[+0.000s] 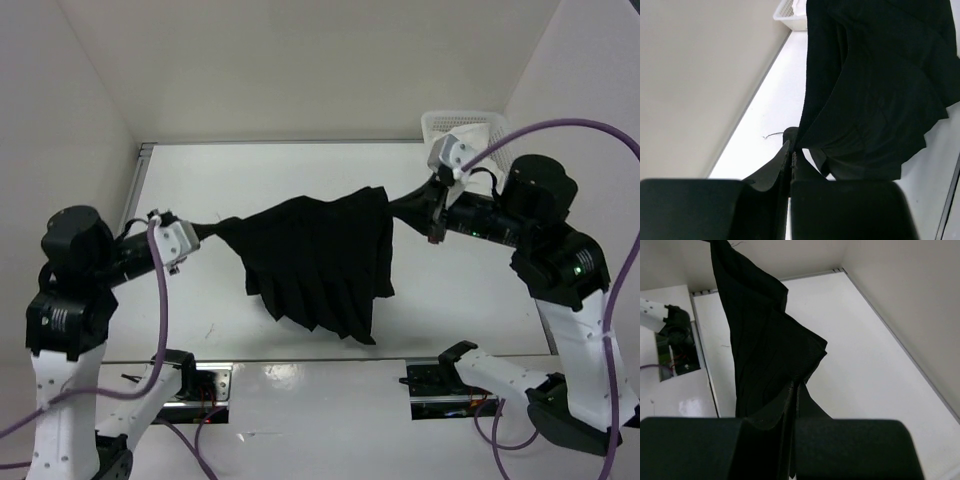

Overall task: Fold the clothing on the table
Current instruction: Flatten the skirt out

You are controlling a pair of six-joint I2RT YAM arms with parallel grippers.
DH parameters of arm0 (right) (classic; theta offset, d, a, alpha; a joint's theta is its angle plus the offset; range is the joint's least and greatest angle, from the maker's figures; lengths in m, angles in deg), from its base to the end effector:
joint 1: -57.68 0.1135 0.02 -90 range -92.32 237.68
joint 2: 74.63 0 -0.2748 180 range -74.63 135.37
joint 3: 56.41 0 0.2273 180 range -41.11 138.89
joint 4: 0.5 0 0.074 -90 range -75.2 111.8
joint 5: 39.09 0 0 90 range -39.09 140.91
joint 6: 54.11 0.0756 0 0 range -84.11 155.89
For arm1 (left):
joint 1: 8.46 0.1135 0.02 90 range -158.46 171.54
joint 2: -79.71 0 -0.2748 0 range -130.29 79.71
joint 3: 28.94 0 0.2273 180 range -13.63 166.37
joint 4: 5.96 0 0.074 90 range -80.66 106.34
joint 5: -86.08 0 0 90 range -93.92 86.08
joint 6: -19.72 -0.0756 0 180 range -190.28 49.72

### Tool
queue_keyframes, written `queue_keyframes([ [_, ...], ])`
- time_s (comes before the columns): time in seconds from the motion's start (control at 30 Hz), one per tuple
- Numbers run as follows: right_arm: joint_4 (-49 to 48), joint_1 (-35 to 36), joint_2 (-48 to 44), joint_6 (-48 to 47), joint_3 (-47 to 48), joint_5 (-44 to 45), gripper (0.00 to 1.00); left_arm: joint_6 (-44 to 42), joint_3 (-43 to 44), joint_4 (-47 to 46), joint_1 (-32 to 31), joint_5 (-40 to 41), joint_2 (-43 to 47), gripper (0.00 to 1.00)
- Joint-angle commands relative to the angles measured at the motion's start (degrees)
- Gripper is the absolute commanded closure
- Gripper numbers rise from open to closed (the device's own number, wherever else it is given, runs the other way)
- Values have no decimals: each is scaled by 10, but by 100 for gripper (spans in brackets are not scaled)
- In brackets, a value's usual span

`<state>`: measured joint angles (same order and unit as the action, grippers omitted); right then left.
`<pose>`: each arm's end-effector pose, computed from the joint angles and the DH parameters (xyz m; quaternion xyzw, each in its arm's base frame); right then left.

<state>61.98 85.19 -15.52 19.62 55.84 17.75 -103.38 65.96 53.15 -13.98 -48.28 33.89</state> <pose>0.1146 0.1063 0.5089 -0.4438 0.6091 0.2772 0.5960 0.0979 -0.0626 0.4600 0.4636 0.5894 -0.1391 0.6468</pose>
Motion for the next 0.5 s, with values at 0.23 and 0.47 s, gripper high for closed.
queue_keyframes([
  [0.23, 27, -35, -57, -35, -44, -117, 100, -42, 55, 103, 20, -24, 83, 99],
  [0.47, -60, -35, -46, 2, -181, -35, 100, 6, -82, 27, 20, -11, 39, 100],
])
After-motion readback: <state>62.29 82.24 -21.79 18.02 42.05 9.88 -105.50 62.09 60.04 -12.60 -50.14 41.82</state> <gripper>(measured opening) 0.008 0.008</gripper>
